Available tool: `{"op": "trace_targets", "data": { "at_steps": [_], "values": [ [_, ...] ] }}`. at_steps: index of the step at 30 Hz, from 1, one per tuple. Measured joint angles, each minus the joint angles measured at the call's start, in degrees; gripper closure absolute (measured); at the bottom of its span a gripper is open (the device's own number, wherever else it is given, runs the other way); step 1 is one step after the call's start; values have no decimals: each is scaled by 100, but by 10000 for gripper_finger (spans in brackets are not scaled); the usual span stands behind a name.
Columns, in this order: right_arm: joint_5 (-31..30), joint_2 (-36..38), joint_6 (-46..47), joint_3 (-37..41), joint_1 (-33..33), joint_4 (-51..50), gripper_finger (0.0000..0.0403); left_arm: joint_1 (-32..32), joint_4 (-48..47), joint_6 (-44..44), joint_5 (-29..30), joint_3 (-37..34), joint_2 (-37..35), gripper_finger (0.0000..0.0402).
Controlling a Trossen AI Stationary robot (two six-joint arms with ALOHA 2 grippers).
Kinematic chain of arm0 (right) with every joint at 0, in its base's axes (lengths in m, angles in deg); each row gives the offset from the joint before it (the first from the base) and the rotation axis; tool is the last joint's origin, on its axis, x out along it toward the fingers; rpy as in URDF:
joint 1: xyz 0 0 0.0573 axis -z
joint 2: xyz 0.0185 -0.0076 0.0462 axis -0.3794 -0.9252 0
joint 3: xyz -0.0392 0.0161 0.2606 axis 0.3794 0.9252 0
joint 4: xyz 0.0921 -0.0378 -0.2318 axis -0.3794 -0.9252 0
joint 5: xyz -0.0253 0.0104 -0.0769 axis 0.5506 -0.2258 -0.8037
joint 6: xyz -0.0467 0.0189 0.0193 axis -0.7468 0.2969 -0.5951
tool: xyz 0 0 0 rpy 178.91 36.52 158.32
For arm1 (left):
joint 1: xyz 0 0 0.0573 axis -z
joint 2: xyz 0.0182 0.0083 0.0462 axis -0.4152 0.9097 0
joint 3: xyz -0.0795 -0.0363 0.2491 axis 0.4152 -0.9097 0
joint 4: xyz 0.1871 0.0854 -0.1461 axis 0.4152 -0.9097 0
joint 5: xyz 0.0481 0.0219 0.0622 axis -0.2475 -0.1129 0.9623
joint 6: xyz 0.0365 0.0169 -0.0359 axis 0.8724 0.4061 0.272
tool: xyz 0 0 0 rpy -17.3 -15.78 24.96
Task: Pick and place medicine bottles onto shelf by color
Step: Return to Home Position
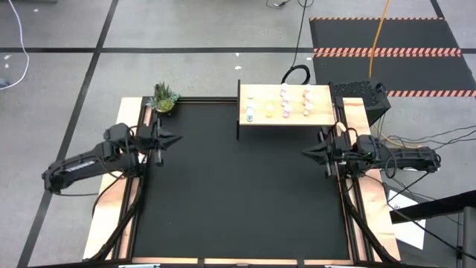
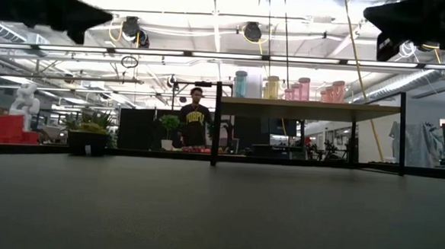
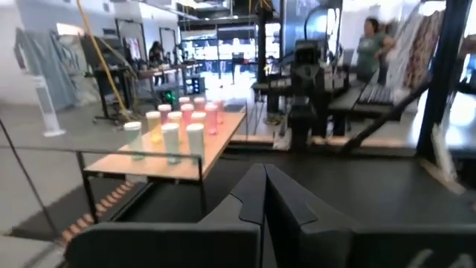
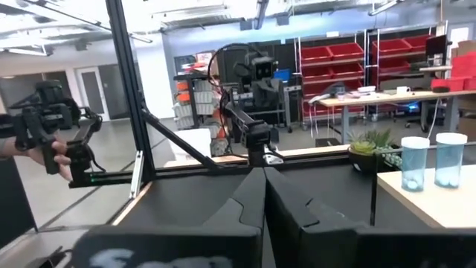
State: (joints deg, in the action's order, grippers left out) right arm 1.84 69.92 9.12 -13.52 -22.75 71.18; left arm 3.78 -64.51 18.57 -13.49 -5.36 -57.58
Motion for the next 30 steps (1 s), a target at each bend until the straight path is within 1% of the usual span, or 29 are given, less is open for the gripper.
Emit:
{"op": "trace_targets", "data": {
  "at_steps": [4,10,13,17,19,20,22,24,26,30],
  "values": [
    [2,196,-97,154,0,-15,403,0,-545,228,-28,-398,-575,389],
    [15,360,-98,533,0,80,403,0,-469,-11,-55,-935,-1302,397],
    [33,430,-86,726,0,180,403,0,-549,-15,-94,-1007,-1293,391],
    [55,517,50,888,-4,601,403,0,-537,229,-270,-1100,-1295,388],
    [188,622,-6,897,-1,678,403,0,-138,246,-365,-1319,-1295,389],
    [237,705,-102,908,-2,618,403,0,238,151,-411,-1511,-1295,392],
    [306,902,-346,985,-2,451,403,15,280,61,-472,-1552,-1241,398],
    [201,1076,-385,1107,-4,367,403,54,316,85,-506,-1559,-1168,398],
    [61,1076,-380,1263,-4,541,403,107,315,38,-510,-1560,-1170,393],
    [39,925,-409,1266,-2,190,403,297,296,-2,-509,-1560,-1168,394]
  ]
}}
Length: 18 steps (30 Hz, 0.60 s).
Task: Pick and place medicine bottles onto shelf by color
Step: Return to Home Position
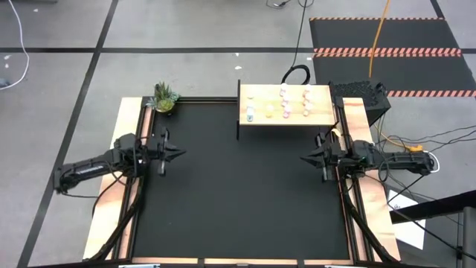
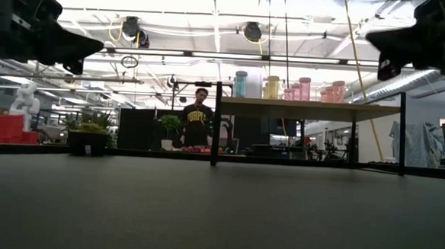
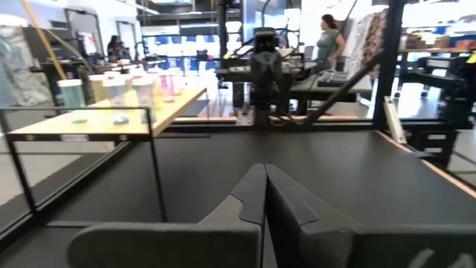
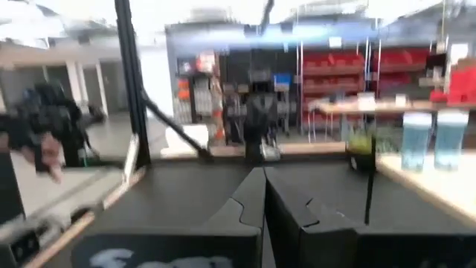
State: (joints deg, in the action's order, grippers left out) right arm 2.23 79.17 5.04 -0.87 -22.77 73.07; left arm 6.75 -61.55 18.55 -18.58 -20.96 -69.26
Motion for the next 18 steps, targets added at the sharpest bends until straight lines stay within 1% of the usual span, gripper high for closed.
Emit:
{"op": "trace_targets", "data": {
  "at_steps": [4,7,9,12,18],
  "values": [
    [134,5,15,7,1,265,403,209,-8,-127,33,2,16,397],
    [126,11,20,11,-2,452,403,411,-19,-590,149,2,15,388],
    [129,3,20,13,-2,357,403,568,-33,-783,186,2,15,383],
    [133,6,19,17,-2,331,403,726,-30,-751,196,2,15,381],
    [133,4,20,22,-2,333,403,754,-22,-486,220,2,17,381]
  ]
}}
